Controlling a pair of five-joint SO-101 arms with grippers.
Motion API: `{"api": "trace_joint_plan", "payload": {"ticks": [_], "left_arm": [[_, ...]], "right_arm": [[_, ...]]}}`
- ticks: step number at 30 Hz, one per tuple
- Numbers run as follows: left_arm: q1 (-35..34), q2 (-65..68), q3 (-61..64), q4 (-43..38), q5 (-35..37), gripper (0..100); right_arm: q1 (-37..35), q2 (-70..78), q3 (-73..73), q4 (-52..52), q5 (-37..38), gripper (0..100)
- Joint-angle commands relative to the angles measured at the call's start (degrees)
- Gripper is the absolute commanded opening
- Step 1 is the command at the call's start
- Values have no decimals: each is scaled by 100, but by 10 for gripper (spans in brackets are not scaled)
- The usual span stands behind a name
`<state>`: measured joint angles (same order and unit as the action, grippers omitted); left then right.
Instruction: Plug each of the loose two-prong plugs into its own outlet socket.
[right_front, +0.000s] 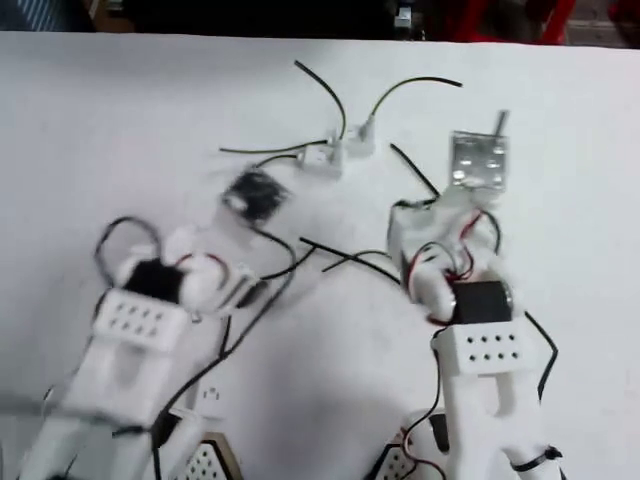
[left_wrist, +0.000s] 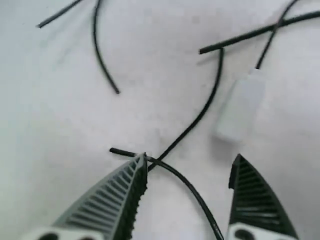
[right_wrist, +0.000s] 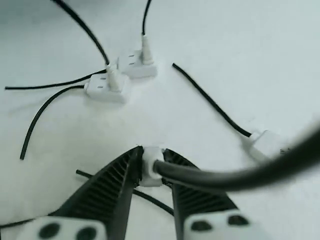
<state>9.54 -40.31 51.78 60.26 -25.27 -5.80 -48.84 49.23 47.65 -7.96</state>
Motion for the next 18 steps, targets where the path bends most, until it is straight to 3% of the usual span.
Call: {"api": "trace_joint_plan", "payload": {"ticks": [1,11,18], "left_arm": [[725,1226,-668,-167,-114,268],[1235,3363,-1582,-554,-114,266],[1235,4646,-2409,-510,-158,94]], "right_arm": [[347,-101,-167,-338,-79,17],[418,-101,167,-778,-79,17],[418,-101,167,-778,-79,17]]}}
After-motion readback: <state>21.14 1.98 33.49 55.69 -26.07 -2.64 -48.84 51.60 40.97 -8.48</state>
